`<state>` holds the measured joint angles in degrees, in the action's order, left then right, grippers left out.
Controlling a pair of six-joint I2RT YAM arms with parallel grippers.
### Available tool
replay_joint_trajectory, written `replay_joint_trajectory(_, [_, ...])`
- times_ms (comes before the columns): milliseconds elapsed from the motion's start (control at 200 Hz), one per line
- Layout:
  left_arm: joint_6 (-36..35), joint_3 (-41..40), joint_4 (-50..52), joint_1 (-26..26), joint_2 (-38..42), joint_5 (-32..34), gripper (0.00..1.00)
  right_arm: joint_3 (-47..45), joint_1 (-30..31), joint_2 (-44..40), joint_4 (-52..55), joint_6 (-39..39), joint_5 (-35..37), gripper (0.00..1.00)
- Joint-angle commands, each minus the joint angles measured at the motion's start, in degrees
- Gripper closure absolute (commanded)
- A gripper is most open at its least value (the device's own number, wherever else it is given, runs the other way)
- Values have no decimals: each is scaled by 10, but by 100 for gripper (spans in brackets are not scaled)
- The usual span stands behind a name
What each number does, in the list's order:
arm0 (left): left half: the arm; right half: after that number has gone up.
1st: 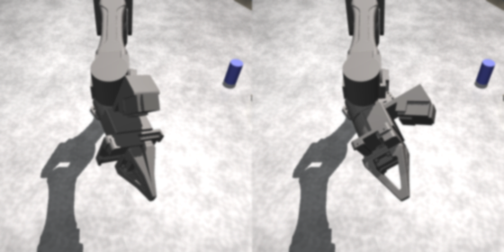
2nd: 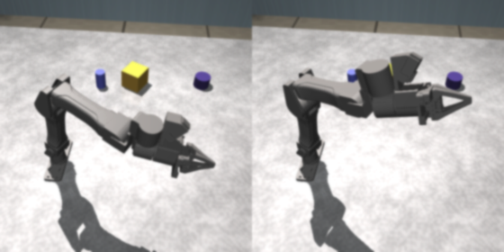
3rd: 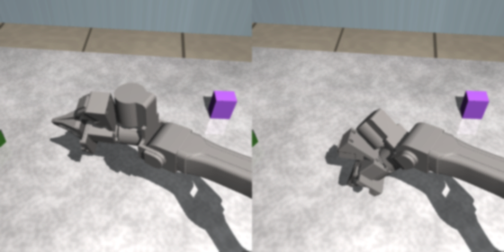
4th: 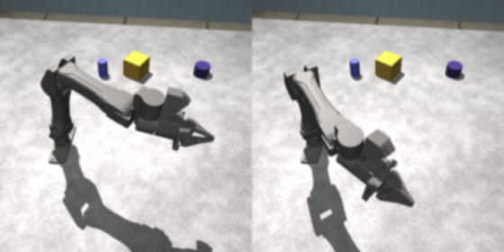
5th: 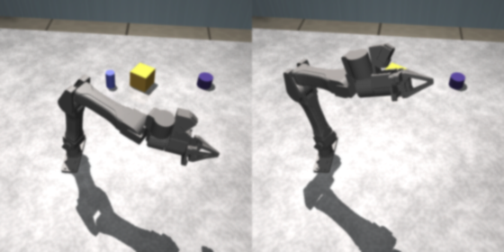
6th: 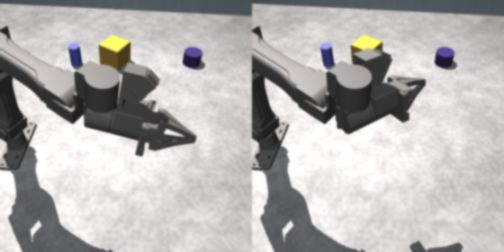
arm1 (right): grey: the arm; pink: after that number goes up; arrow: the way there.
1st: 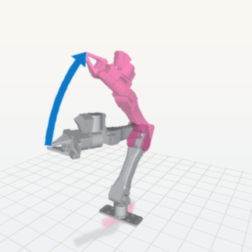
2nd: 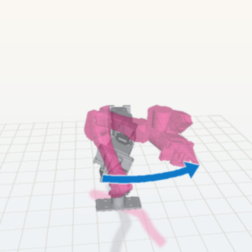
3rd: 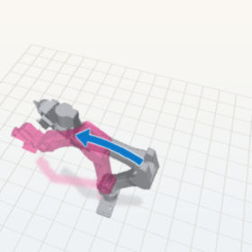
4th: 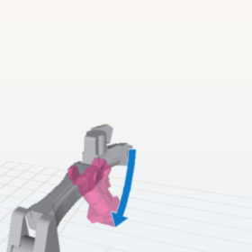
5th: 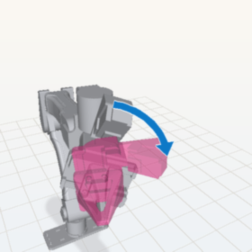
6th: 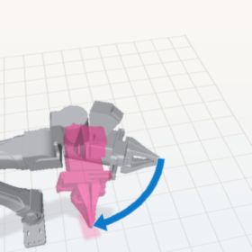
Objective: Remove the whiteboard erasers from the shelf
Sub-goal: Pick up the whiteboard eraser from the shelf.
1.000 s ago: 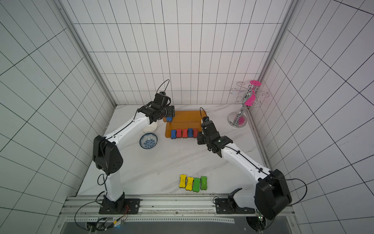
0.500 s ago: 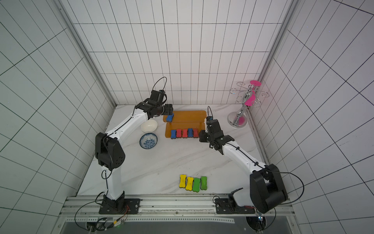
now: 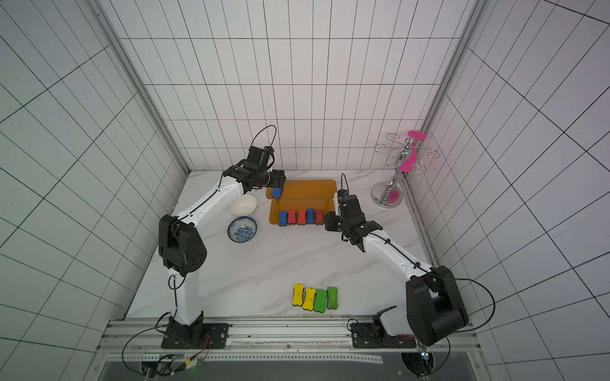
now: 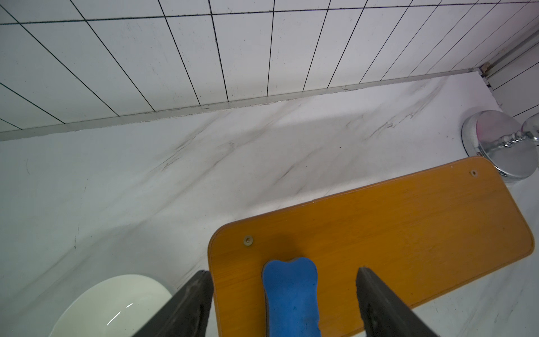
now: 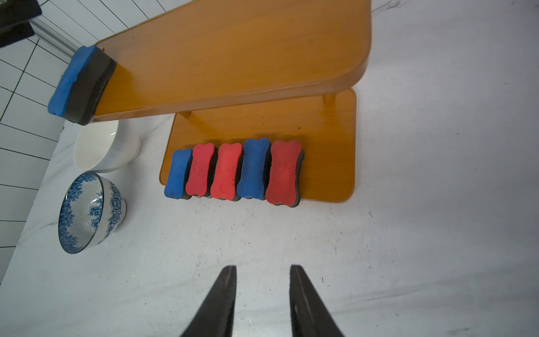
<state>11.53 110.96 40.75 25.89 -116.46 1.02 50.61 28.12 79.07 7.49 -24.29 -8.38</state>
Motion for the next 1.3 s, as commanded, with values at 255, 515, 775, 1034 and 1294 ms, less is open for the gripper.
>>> replay_joint_trajectory(255, [-21,20,25,24,-31,24,19,-15,-7,-12,-11,-9,-14,66])
replay_joint_trajectory(515, [-9,-7,49,30,-15,73,19,-17,-8,-8,-16,-14,-26,67])
replay_joint_trajectory(775, [0,-20,53,32,-18,66,33,-19,-8,-16,-17,-15,-28,67])
replay_joint_trajectory(1034, [9,-2,83,32,-31,64,53,-22,-9,-32,-12,-13,-21,67])
replay_joint_trajectory(1294, [36,27,115,44,-9,69,62,-17,-9,-47,-4,-13,-17,67])
